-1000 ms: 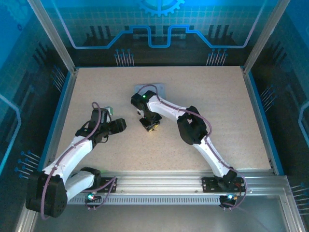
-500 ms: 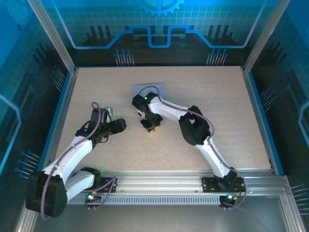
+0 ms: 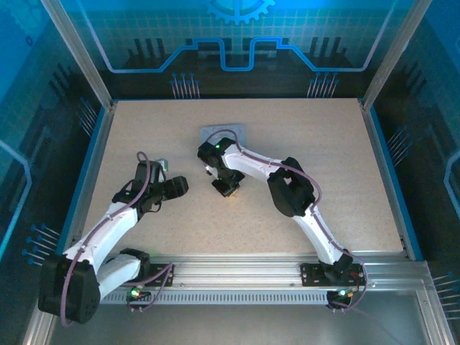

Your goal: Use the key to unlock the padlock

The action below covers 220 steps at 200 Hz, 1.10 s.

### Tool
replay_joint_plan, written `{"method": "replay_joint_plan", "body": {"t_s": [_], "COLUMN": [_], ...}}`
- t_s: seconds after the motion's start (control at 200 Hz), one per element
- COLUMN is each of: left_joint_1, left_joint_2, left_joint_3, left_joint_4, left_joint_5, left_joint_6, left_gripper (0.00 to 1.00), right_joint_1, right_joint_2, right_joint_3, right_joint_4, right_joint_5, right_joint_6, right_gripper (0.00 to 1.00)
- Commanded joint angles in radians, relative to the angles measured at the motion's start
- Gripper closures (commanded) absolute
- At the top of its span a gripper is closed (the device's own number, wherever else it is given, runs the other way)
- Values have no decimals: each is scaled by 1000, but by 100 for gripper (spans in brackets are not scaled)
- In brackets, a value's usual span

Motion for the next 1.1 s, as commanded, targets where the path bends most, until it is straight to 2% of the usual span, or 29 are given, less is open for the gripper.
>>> {"method": "replay_joint_plan", "body": {"t_s": [0.0, 0.22, 0.475, 0.585, 0.66, 0.795, 1.095], "left_joint_1": [-7, -7, -7, -7, -7, -7, -14], "left_joint_2": [-7, -16, -64, -97, -113, -98, 74], "left_joint_3": [-9, -9, -59, -105, -142, -224, -261], "left_joint_4": [-1, 5, 95, 205, 309, 573, 961], "left_joint_5": [29, 57, 129, 204, 257, 338, 450], "left_joint_6": [19, 6, -21, -53, -121, -281, -438], "left_gripper": [28, 26, 26, 26, 27, 36, 54], "right_joint_1": [6, 2, -5, -17, -30, -35, -36], "right_joint_2": [-80, -216, -253, -295, -344, -429, -552], "right_joint_3": [-43, -166, -195, -227, -277, -368, -515], "right_joint_4": [17, 169, 197, 256, 332, 464, 661], "right_joint_5": [34, -42, -84, -138, -181, -226, -264], "right_joint_6": [-100, -215, -253, -206, -152, -71, 58], "right_gripper": [100, 100, 100, 100, 100, 100, 100]}}
